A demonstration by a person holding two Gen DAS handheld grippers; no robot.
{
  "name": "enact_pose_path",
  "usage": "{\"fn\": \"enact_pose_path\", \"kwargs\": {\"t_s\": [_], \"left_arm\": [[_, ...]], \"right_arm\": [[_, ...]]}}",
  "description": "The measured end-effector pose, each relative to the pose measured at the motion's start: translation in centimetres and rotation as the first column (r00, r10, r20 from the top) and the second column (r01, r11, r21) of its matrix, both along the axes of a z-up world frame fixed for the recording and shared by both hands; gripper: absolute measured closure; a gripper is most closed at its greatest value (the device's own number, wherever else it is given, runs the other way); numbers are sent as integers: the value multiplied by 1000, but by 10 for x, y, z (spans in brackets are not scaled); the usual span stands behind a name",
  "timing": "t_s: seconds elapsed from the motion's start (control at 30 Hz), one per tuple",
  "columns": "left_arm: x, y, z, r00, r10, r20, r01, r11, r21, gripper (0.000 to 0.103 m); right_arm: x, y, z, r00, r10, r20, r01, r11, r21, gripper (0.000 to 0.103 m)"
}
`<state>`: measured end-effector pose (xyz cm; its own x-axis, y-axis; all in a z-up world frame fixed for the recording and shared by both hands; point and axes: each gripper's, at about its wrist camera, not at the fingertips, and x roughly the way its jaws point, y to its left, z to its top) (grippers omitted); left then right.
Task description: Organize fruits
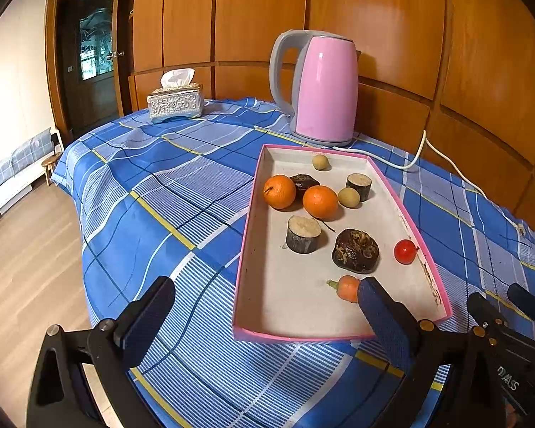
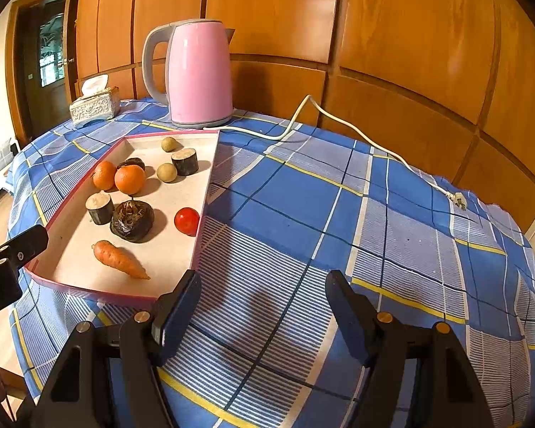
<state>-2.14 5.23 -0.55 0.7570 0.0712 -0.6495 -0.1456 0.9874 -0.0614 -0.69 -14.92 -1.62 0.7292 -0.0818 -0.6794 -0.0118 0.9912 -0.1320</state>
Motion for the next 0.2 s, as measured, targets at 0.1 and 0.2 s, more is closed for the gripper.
{"fn": "enact_pose_path", "kwargs": {"t_s": [0.1, 0.2], "left_arm": [[-1, 0, 0, 1000, -2, 5, 2, 1000, -1, 1], [0, 1, -1, 1000, -9, 0, 9, 1000, -7, 0]], "right_arm": [[0, -1, -1, 1000, 0, -2, 0, 1000, 1, 30], [1, -2, -1, 1000, -1, -7, 1, 1000, 5, 30]]}}
